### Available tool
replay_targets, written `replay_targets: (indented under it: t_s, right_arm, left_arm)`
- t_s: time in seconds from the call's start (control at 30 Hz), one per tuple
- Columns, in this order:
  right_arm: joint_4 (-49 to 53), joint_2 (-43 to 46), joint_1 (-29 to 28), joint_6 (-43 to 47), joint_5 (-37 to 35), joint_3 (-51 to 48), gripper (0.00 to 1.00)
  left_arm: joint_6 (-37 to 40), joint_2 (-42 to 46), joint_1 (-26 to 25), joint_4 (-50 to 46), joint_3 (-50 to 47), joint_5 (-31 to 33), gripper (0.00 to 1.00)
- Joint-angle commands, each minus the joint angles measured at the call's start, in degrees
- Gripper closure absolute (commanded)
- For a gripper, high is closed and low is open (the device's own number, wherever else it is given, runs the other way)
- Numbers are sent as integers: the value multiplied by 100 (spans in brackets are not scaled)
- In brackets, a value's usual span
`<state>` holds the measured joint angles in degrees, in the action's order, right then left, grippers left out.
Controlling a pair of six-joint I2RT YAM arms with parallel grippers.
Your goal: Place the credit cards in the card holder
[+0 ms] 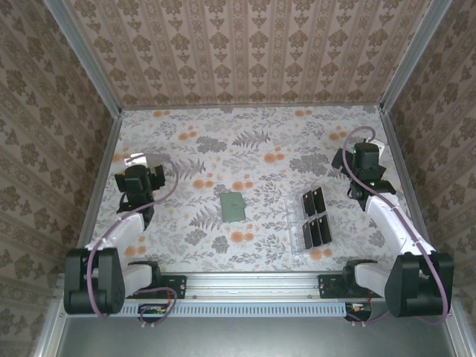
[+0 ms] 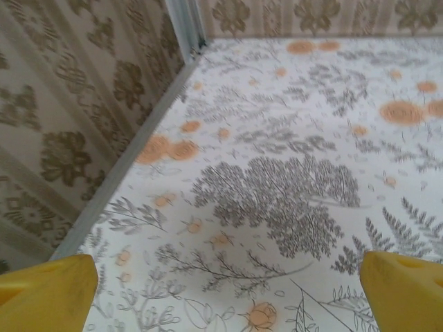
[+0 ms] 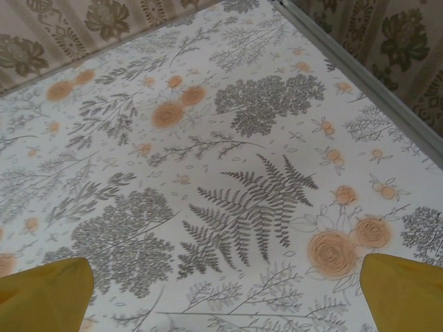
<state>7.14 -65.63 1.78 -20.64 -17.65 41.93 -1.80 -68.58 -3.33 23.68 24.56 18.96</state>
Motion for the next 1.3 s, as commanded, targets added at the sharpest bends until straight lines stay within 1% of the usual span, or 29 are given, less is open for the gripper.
replay_targets:
  t_s: [0.0, 0.07, 0.17, 0.23, 0.43, 0.47, 0.57, 0.63, 0.73, 0.8, 0.83, 0.9, 1.0, 1.1, 1.17, 1.2, 1.27]
  right_arm:
    - [-784, 24, 66, 562, -132, -272, 0]
    - [-1186, 15, 93, 710, -94, -502, 0]
    - [-1812, -87, 138, 811, -8, -831, 0]
    - [-2230, -155, 147, 837, 81, -1064, 0]
    - [-3592, -282, 147, 1004, 251, -1822, 0]
    - [-3830, -335, 146, 1063, 306, -1919, 0]
    - [-4568, -552, 147, 1109, 367, -2205, 0]
    - [-4952, -789, 147, 1114, 424, -2302, 0]
    - [-5044, -943, 154, 1121, 617, -2243, 0]
    - [-5485, -1226, 156, 1091, 780, -2312, 0]
    - [-5862, -1370, 151, 1124, 845, -2360, 0]
    - [-5507, -1454, 96, 1196, 877, -2216, 0]
    - [-5729, -1612, 14, 1430, 1231, -2231, 0]
    - [-7087, -2363, -79, 1563, 1235, -2477, 0]
    - [-5971, -2090, -106, 1612, 1297, -2148, 0]
    - [-6015, -2223, -123, 1648, 1359, -2037, 0]
    - [-5580, -2199, -205, 1728, 1278, -1853, 0]
  left_arm:
    - [365, -500, -44, 1305, -292, -315, 0]
    - [547, -781, -76, 1825, -384, -395, 0]
    - [470, -1024, -45, 2182, -378, -711, 0]
    - [488, -1335, -50, 2662, -467, -820, 0]
    - [666, -2041, -126, 3180, -383, -886, 0]
    - [565, -1979, -91, 2916, -308, -900, 0]
    - [449, -1986, 58, 2744, -213, -1119, 0]
    - [452, -2010, 117, 2749, -197, -1226, 0]
    - [426, -1997, 122, 2713, -179, -1252, 0]
    - [425, -2010, 136, 2688, -171, -1272, 0]
    - [426, -2005, 131, 2675, -164, -1274, 0]
    - [426, -2008, 141, 2669, -157, -1282, 0]
    - [418, -2005, 142, 2643, -144, -1291, 0]
    - [421, -2011, 150, 2634, -136, -1302, 0]
    - [418, -2018, 152, 2627, -131, -1303, 0]
    - [413, -2013, 150, 2617, -127, -1303, 0]
    - [408, -2014, 160, 2612, -130, -1307, 0]
